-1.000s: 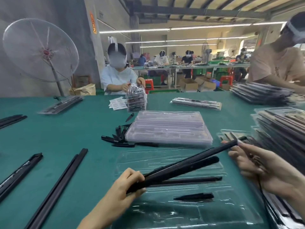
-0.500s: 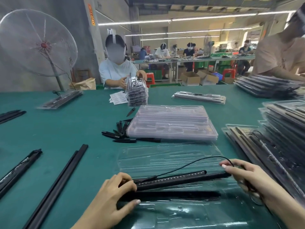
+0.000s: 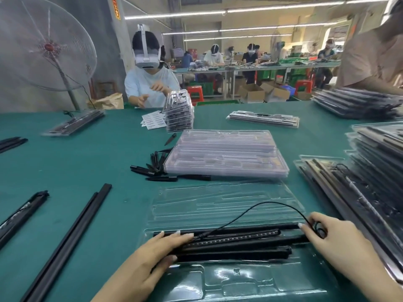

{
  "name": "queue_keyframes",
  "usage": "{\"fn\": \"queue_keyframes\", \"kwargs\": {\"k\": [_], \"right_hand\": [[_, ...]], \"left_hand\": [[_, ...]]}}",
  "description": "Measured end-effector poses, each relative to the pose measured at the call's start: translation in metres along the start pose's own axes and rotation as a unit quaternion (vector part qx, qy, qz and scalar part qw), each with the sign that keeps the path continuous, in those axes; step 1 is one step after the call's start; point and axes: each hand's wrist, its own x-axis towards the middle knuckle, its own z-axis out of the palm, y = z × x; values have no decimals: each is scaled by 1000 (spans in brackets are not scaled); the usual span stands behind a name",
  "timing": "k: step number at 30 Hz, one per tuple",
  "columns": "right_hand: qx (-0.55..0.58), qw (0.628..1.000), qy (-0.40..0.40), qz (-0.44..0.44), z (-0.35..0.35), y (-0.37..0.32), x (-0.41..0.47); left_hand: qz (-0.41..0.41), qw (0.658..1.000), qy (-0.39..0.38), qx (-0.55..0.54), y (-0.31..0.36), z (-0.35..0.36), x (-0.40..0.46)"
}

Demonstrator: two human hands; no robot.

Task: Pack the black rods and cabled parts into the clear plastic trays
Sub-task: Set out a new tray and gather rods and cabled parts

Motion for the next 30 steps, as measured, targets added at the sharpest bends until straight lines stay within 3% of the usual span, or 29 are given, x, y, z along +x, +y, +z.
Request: {"fn": "queue_keyframes", "kwargs": {"k": [5, 9, 15, 17, 19, 22, 25, 30], "right_hand": [[-15, 1000, 2, -9, 0, 1, -2], [-31, 999, -14, -11, 1, 0, -4], [-31, 999, -22, -17, 0, 1, -3], [-25, 999, -17, -17, 2, 2, -3], [-25, 999, -11, -19, 3, 4, -3], [-22, 999, -11, -22, 5, 7, -1], [-18, 1000, -9, -18, 7, 8, -1], [10, 1000, -5, -20, 9, 10, 1]], "left_hand": [[3, 997, -34, 67, -5, 0, 5], [15, 987, -120, 106, -11, -1, 7], [12, 989, -135, 61, -6, -2, 2], [-23, 994, -80, -68, -1, -6, 2], [-71, 981, 38, -174, -1, -16, -2], [-82, 980, 169, -61, -11, -29, -8], [-86, 986, 141, 6, -16, -36, -13], [-106, 990, 94, 9, -17, -34, -15]]}}
